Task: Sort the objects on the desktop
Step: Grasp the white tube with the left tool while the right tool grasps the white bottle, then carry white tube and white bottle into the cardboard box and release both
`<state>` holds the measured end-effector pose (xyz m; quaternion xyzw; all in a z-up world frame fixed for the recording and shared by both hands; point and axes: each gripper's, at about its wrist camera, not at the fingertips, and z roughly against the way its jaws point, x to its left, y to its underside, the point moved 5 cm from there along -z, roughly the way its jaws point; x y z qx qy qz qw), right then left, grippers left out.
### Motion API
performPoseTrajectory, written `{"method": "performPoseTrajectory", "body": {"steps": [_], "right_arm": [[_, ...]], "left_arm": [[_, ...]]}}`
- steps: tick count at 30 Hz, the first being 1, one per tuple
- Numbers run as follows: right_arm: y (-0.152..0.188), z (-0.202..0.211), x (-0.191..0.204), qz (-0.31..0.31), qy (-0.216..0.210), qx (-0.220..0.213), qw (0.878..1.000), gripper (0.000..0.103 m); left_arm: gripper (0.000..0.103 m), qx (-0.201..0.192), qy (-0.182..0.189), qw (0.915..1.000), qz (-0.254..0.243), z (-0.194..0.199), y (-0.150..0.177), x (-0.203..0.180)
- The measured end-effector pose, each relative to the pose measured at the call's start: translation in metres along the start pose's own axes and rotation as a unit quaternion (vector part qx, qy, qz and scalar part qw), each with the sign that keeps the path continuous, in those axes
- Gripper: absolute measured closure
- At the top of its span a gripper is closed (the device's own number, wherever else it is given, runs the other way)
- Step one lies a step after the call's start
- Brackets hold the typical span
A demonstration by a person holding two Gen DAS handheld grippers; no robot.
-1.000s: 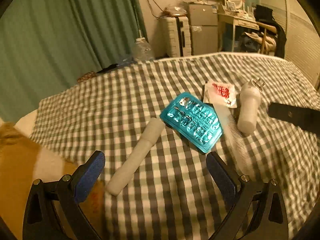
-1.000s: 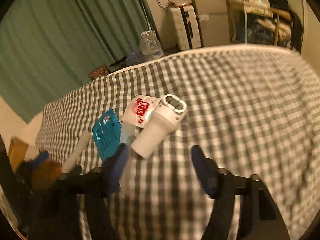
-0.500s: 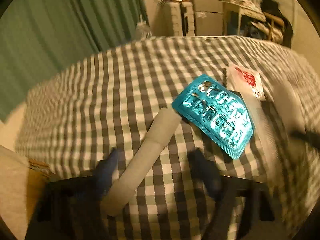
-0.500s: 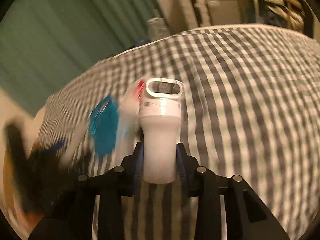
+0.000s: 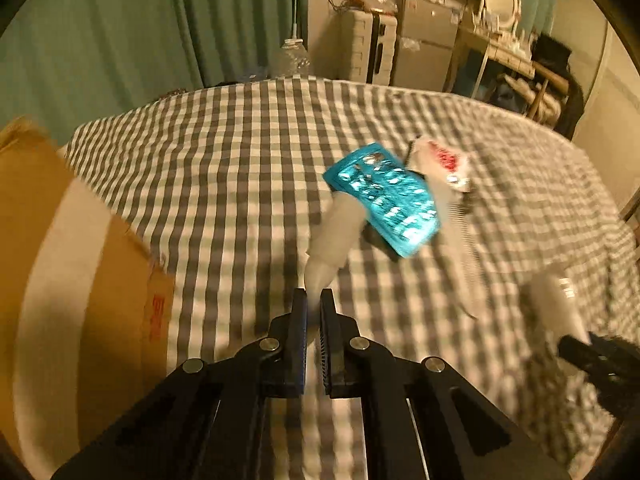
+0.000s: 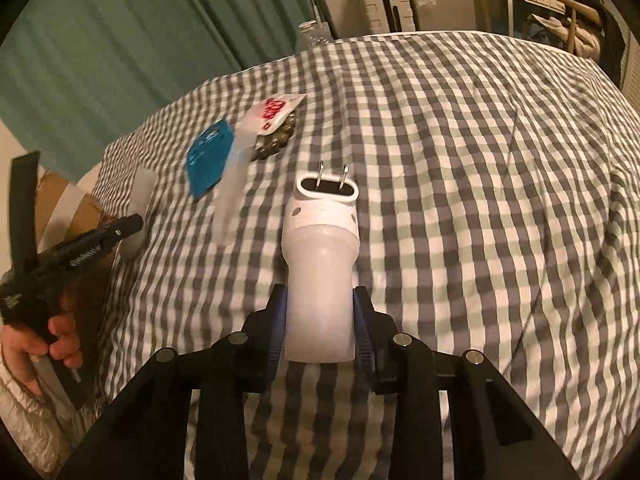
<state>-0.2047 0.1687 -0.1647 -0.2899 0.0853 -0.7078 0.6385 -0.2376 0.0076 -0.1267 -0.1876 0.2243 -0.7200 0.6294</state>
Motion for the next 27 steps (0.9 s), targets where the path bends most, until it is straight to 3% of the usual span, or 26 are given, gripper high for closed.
{"method": "performPoseTrajectory", "body": {"steps": [3,10,19,22,27], "right_arm": [[0.011,0.020,0.003,0.006,0.012,0.000,1.000,0.071],[0.029,0.069,0.025,0.031,0.014,-0.014,0.999,0.071],[0.036,0.125,0.059,0.070,0.013,-0.042,0.997,0.072],[0.024,0.145,0.092,0.087,-0.010,-0.061,0.994,0.072],[0.002,0.172,0.186,0.164,-0.041,-0.096,0.981,0.071]], "left_arm": [[0.098,-0.022,0.008,0.9994,0.024,0.028,0.010,0.010],[0.098,-0.021,0.021,0.9973,0.067,0.078,0.041,0.024],[0.098,-0.060,0.039,0.9956,0.061,0.152,0.030,0.030],[0.098,-0.083,0.044,0.9946,0.043,0.186,0.016,0.043],[0.098,-0.122,0.029,0.9909,0.049,0.242,-0.003,0.097]]}}
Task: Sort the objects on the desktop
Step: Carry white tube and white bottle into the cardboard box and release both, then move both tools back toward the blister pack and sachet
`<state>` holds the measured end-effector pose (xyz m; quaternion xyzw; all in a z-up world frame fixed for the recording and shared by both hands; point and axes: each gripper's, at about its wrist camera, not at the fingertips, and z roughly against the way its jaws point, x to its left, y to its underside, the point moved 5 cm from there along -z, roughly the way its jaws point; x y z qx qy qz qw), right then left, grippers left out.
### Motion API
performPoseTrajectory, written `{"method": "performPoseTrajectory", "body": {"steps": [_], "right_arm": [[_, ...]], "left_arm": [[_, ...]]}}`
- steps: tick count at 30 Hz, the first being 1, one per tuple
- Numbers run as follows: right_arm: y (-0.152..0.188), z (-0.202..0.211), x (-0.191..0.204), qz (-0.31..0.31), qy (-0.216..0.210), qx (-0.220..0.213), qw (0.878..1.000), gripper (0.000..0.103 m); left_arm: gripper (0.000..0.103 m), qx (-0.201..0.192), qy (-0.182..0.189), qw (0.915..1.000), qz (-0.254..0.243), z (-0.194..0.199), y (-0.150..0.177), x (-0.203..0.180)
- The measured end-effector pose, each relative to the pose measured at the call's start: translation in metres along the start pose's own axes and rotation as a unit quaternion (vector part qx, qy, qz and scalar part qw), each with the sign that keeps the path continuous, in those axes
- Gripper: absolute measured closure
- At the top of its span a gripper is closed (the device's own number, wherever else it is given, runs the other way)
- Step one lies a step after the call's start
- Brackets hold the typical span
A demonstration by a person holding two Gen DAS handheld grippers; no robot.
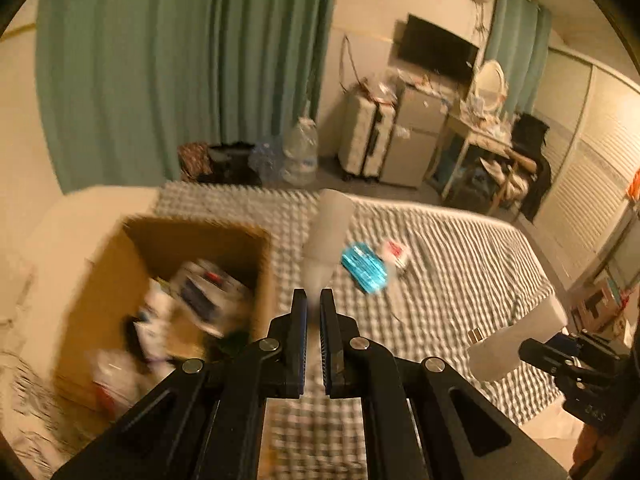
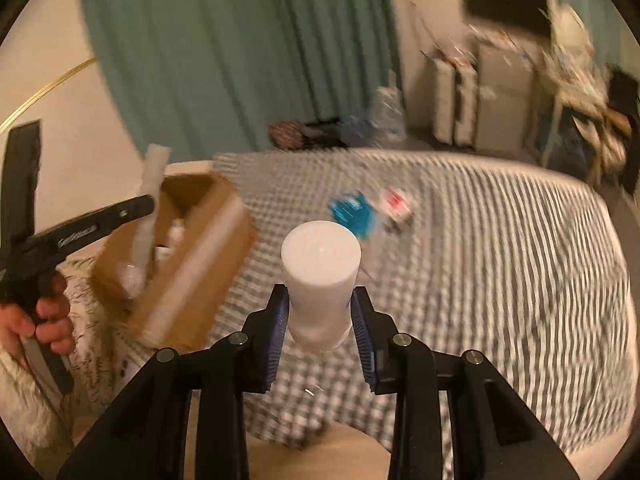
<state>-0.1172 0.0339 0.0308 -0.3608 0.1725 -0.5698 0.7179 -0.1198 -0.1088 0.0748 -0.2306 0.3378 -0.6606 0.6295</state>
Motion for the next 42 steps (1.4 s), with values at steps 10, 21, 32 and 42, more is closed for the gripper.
{"method": "performPoseTrajectory", "body": {"steps": [10,21,32,42], "right_arm": [[-0.032,-0.104,0.150,0.010,-0.162,0.080,0.983,0.071],[-0.034,-0.151,0.155,-0.009,-0.135,0.095,0.986,0.038],[-0.045,-0.068,0.014,-0.055,0.025,-0.020,0.998,0.038],[-0.011,-0.030,-0.091,-0.107,0.106,-0.026,0.988,0.038]], "left_arm": [[0.098,0.031,-0.091,0.9952,0.017,-0.011,0.027,0.130],[0.041,0.098,-0.115,0.9885,0.011,-0.045,0.076,0.176],[0.002,0.033,-0.133,0.9904,0.019,0.004,0.048,0.112],[0.000,0.044,-0.103,0.9938,0.003,-0.021,0.035,-0.005]]}}
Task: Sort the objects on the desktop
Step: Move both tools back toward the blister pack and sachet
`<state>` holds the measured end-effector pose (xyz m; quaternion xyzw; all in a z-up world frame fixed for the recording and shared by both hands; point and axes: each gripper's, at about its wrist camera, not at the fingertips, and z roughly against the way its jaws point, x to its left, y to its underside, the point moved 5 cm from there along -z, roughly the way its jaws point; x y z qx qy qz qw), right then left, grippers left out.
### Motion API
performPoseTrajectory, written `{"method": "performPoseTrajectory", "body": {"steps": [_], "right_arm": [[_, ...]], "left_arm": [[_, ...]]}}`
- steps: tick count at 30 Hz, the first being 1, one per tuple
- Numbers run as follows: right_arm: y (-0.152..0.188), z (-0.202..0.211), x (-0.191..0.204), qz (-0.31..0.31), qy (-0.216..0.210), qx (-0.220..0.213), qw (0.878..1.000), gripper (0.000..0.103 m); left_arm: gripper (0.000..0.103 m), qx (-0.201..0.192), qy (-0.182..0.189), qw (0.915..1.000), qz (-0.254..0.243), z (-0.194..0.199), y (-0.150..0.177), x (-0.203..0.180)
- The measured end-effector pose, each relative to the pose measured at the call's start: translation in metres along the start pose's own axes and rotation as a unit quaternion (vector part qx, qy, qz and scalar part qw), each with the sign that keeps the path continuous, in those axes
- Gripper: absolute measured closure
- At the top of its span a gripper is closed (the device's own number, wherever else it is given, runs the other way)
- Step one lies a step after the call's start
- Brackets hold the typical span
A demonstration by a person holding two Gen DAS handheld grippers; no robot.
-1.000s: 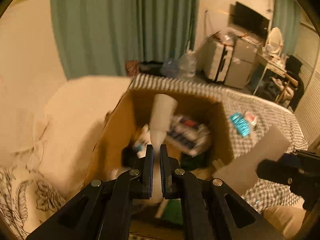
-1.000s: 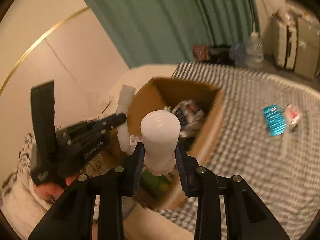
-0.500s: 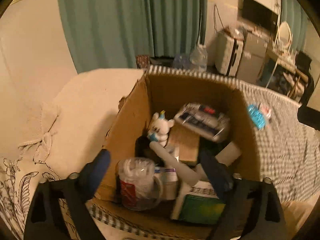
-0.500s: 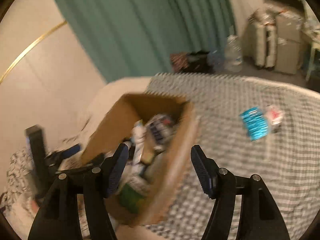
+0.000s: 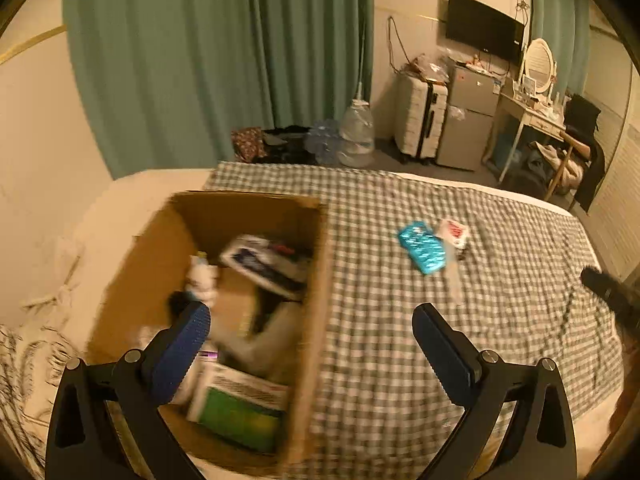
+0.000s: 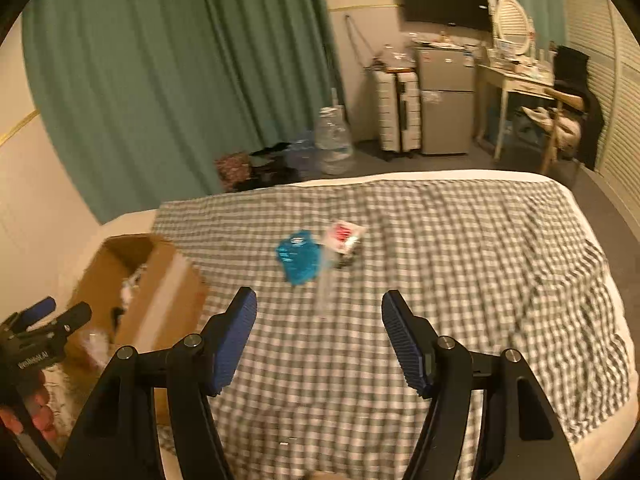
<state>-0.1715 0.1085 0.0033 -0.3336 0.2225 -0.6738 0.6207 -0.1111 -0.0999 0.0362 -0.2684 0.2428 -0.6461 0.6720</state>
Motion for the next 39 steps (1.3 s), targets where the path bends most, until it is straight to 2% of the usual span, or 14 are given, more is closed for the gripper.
{"method": "performPoseTrajectory", "body": {"steps": [3,6,12,15,16,19,23,26,29,30,32,33,38,39], "right_arm": [[0.004,-0.005,-0.008,-0.002,0.003,-0.004,1.000,0.038],[0.011,-0.019,-0.013,0.007,-0.001,-0.003,1.000,0.038],[0.032,-0.079,-0.009,0.011,0.002,0.035,0.999,0.038],[0.038,-0.123,-0.001,0.045,0.019,0.053,0.997,0.038],[0.041,-0.135,0.001,0.057,0.026,0.055,0.996,0.038],[0.049,-0.174,0.001,0.079,0.048,0.065,0.994,0.038],[0.052,-0.211,-0.005,0.055,0.049,0.070,0.995,0.039],[0.039,-0.225,-0.004,0.040,0.030,0.057,0.997,0.039],[0.029,-0.240,0.004,0.043,0.022,0.054,0.997,0.039],[0.027,-0.245,0.007,0.041,0.016,0.052,0.998,0.044],[0.027,-0.257,0.013,0.042,-0.002,0.065,0.997,0.061],[0.030,-0.261,0.013,0.046,0.003,0.073,0.996,0.077],[0.042,-0.235,-0.012,0.022,0.003,0.039,0.999,0.080],[0.045,-0.225,-0.022,0.019,0.011,0.028,0.999,0.085]], "left_arm": [[0.000,0.017,0.011,0.9996,0.020,-0.011,-0.005,-0.026],[0.000,0.022,0.005,0.9995,0.020,-0.031,-0.005,-0.046],[0.000,0.056,-0.015,0.9980,-0.024,-0.099,0.016,-0.078],[0.000,0.068,-0.009,0.9973,-0.028,-0.136,0.025,-0.087],[0.000,0.073,-0.018,0.9966,-0.034,-0.153,0.026,-0.091],[0.000,0.082,-0.027,0.9950,-0.050,-0.185,0.021,-0.101],[0.000,0.091,-0.015,0.9953,-0.030,-0.223,0.009,-0.103],[0.000,0.080,0.002,0.9967,-0.009,-0.238,-0.001,-0.102],[0.000,0.081,0.006,0.9966,-0.010,-0.252,-0.011,-0.103],[0.000,0.077,0.005,0.9970,-0.012,-0.254,-0.013,-0.104],[0.000,0.067,0.005,0.9977,-0.010,-0.258,-0.018,-0.105],[0.000,0.067,0.009,0.9977,-0.007,-0.259,-0.020,-0.105],[0.000,0.079,0.033,0.9963,0.010,-0.268,-0.023,-0.119],[0.000,0.077,0.038,0.9963,0.010,-0.269,-0.024,-0.124]]}}
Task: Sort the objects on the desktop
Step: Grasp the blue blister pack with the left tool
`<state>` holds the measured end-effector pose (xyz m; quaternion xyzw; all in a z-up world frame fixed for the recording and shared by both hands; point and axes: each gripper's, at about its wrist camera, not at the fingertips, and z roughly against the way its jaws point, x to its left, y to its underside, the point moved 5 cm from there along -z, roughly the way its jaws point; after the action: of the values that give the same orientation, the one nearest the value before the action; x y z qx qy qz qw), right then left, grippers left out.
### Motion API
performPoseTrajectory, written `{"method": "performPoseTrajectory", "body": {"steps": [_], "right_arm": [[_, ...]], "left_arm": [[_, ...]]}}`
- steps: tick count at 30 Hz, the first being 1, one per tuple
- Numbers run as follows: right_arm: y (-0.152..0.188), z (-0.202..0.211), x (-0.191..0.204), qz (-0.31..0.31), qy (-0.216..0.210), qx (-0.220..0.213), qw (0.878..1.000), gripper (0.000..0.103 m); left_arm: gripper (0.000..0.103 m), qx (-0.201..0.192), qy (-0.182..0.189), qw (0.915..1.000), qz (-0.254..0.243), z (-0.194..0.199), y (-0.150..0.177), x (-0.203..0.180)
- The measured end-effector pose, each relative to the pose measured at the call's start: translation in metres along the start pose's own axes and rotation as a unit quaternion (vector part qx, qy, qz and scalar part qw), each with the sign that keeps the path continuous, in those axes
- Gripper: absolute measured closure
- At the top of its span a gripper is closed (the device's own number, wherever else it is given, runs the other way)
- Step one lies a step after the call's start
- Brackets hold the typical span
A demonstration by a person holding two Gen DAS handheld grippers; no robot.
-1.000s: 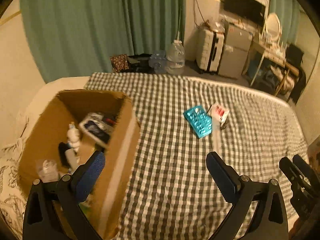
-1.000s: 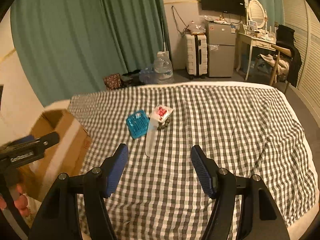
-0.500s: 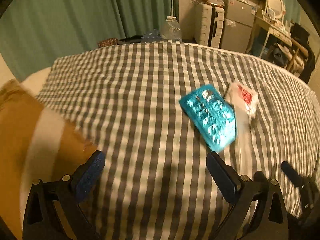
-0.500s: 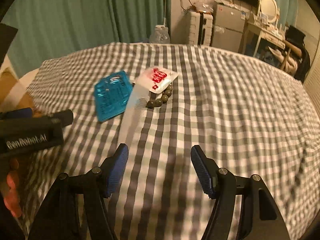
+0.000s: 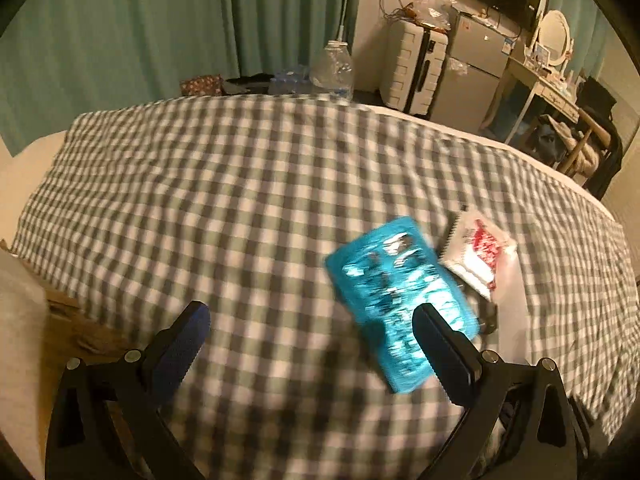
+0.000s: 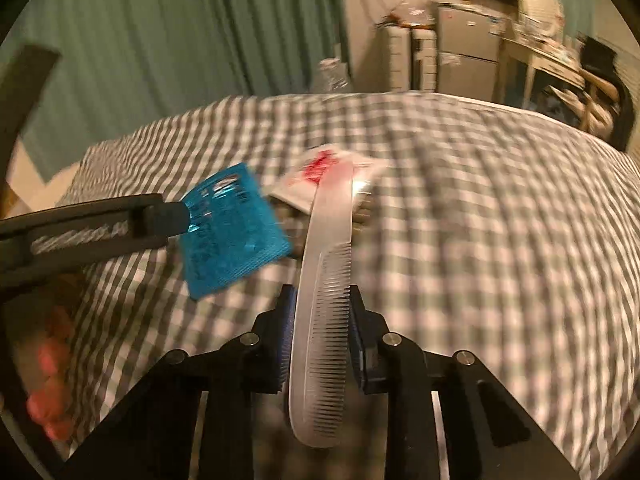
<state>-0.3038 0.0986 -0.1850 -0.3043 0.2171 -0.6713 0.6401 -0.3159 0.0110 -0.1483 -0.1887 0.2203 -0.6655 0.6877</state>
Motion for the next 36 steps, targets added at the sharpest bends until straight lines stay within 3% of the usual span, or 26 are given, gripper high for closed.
{"method": "performPoseTrajectory", "body": {"steps": [1,3,7,10,12,15,18,27,36], "right_arm": [[0.003,0.006,-0.007,0.003,0.018,-0.007,1.000,0.099],[0.008,0.013,-0.026,0.000,0.041,-0.009,0.999,0.099],[0.017,0.015,-0.055,-0.067,0.035,0.005,0.997,0.099],[0.018,0.017,-0.057,-0.071,0.032,0.002,0.997,0.099],[0.019,0.018,-0.056,-0.066,0.032,0.000,0.997,0.099],[0.020,0.017,-0.059,-0.078,0.021,0.001,0.997,0.099],[0.024,0.026,-0.065,-0.087,0.008,0.004,0.996,0.099],[0.023,0.078,-0.069,-0.118,-0.007,-0.006,0.993,0.099],[0.028,0.106,-0.066,-0.120,-0.017,0.000,0.993,0.099]], "left_arm": [[0.000,-0.001,0.008,1.0000,0.000,-0.001,-0.001,-0.008],[0.000,0.001,0.021,0.9998,0.002,-0.004,-0.002,-0.023],[0.000,0.024,0.004,0.9996,0.014,-0.023,-0.005,-0.048],[0.003,0.031,-0.004,0.9993,0.022,-0.034,0.000,-0.047],[0.041,0.013,0.023,0.9995,0.017,-0.026,0.003,-0.047],[0.067,0.007,0.053,0.9985,0.014,-0.012,0.009,-0.038],[0.080,0.019,0.101,0.9938,0.043,0.003,0.016,-0.020],[0.096,0.021,0.125,0.9918,0.016,0.062,0.049,-0.013],[0.096,0.024,0.124,0.9920,0.003,0.097,0.072,-0.003]]}}
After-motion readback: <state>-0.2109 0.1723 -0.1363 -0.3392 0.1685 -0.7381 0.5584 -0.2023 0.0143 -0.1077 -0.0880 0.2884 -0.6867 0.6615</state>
